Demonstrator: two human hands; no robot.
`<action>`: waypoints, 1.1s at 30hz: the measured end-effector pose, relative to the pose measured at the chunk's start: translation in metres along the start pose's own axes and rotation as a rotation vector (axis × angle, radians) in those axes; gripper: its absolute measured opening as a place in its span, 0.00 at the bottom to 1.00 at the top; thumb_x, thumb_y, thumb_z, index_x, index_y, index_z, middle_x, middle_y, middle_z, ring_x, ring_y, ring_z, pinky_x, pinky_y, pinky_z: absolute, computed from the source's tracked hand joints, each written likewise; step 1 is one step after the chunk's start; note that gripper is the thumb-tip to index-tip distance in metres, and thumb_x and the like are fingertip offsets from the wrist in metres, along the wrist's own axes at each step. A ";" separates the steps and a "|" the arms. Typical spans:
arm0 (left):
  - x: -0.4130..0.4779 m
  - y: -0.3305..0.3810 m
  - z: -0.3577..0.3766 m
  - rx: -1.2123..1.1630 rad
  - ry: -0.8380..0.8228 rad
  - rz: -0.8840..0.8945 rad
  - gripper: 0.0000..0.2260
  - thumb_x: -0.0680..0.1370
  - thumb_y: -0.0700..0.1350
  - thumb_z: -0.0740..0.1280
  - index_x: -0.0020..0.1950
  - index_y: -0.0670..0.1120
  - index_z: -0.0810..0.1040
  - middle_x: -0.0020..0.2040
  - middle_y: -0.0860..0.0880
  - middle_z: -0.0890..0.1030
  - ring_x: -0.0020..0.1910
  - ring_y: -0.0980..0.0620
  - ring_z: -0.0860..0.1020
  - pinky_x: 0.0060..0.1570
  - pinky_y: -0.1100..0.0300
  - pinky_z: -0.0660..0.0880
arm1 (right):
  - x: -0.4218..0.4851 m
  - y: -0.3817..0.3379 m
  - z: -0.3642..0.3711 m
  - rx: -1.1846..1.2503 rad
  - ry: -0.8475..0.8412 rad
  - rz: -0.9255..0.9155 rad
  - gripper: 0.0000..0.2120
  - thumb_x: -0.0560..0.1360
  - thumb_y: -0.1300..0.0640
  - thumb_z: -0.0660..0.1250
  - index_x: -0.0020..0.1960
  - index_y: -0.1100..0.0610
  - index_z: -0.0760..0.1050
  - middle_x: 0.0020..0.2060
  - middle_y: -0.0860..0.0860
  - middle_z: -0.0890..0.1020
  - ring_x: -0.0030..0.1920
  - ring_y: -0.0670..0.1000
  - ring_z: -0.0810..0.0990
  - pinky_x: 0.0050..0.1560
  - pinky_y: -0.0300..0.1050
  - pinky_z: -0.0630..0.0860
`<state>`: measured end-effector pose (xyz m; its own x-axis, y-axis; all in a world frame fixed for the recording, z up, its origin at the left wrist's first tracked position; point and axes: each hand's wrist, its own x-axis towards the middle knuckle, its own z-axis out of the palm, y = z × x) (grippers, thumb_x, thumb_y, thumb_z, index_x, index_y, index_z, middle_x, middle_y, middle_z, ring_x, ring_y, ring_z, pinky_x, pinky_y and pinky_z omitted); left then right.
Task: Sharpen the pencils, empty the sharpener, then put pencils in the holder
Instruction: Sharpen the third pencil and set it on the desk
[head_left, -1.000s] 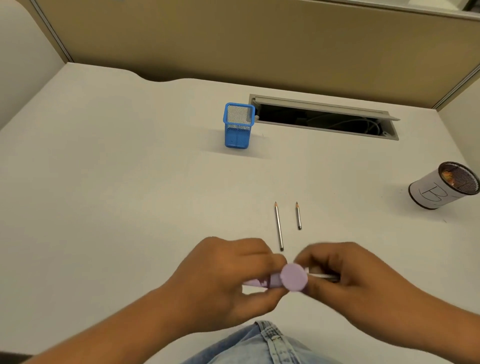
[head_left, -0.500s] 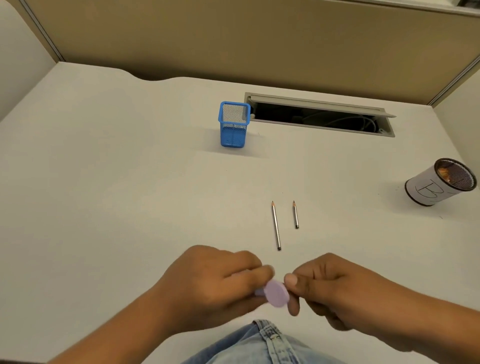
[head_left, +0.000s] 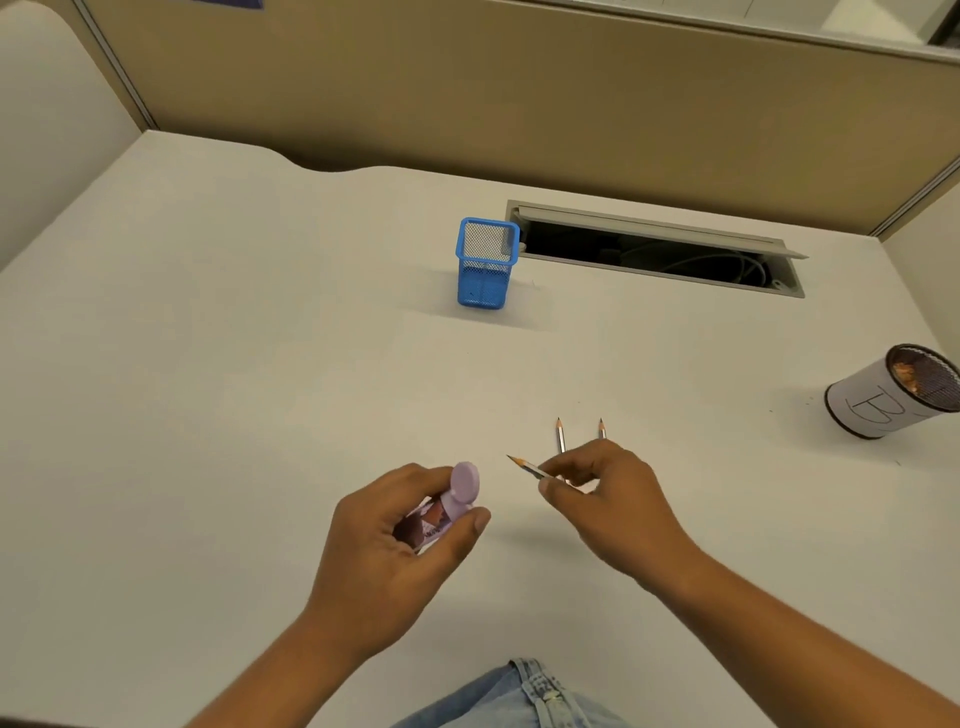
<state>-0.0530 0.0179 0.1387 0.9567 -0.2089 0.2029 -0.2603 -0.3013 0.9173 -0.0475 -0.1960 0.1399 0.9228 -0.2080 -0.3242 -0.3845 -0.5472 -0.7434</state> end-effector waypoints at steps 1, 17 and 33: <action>-0.001 -0.002 0.000 0.000 0.007 -0.013 0.07 0.72 0.55 0.71 0.47 0.56 0.82 0.39 0.51 0.83 0.36 0.47 0.79 0.32 0.51 0.76 | 0.007 0.000 0.006 -0.037 0.000 -0.001 0.05 0.73 0.55 0.72 0.41 0.45 0.82 0.40 0.42 0.83 0.43 0.41 0.80 0.41 0.30 0.72; -0.018 -0.011 -0.002 0.018 -0.017 -0.074 0.08 0.72 0.56 0.71 0.49 0.57 0.82 0.41 0.55 0.83 0.38 0.48 0.80 0.34 0.50 0.78 | 0.074 0.021 0.037 -0.305 0.055 0.095 0.14 0.68 0.54 0.76 0.51 0.54 0.76 0.45 0.53 0.85 0.45 0.53 0.81 0.44 0.46 0.78; -0.021 -0.007 -0.002 0.057 -0.058 -0.115 0.10 0.71 0.60 0.69 0.49 0.57 0.82 0.39 0.61 0.81 0.38 0.54 0.79 0.33 0.71 0.71 | 0.073 0.018 0.038 -0.469 0.025 0.068 0.12 0.70 0.54 0.76 0.46 0.58 0.77 0.42 0.54 0.83 0.38 0.56 0.82 0.42 0.50 0.82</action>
<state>-0.0707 0.0261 0.1293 0.9718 -0.2232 0.0761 -0.1583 -0.3779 0.9122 0.0123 -0.1906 0.0803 0.8984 -0.2726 -0.3443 -0.3976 -0.8377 -0.3743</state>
